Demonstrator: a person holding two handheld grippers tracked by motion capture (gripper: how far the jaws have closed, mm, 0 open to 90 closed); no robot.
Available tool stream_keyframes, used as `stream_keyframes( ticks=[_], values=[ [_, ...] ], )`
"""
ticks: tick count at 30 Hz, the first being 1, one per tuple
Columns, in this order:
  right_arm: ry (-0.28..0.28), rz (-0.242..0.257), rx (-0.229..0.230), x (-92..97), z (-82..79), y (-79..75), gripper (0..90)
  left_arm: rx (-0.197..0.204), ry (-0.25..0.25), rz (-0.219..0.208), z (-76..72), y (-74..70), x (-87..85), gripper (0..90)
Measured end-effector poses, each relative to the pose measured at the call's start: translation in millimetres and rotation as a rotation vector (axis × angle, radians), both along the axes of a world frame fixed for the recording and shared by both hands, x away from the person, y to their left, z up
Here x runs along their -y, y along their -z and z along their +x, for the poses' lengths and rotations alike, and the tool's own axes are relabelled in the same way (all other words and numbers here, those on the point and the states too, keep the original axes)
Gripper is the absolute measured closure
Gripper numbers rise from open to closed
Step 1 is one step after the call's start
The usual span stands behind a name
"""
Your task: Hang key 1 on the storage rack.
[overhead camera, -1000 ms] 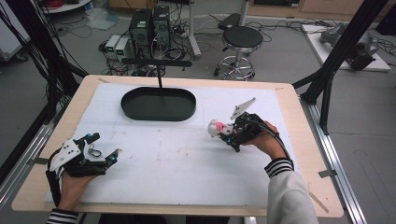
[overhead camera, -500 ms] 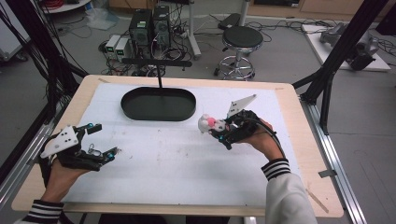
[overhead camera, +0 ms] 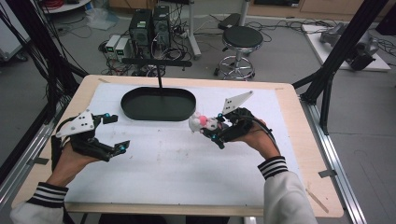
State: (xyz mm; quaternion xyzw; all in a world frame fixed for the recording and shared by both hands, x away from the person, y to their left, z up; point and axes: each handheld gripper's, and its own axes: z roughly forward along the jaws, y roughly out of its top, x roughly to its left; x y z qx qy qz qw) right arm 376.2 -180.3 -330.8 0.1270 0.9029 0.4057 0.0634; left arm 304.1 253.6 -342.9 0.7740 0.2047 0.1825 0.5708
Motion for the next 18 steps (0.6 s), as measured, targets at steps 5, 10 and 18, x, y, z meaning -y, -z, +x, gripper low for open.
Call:
stream_keyframes(
  ticks=[5,10,18],
  values=[
    [-0.036,0.010,0.012,-12.2,-1.4,-6.9,38.6,-0.012,0.034,0.022,6.7,-6.7,17.6,1.7],
    [-0.065,0.042,0.025,-21.5,-2.1,-10.2,38.3,-0.024,0.064,0.032,11.7,-12.1,32.3,1.7],
    [-0.094,0.061,0.035,-34.9,-3.3,-14.2,38.3,-0.032,0.115,0.039,22.0,-17.3,52.9,1.7]
  ],
)
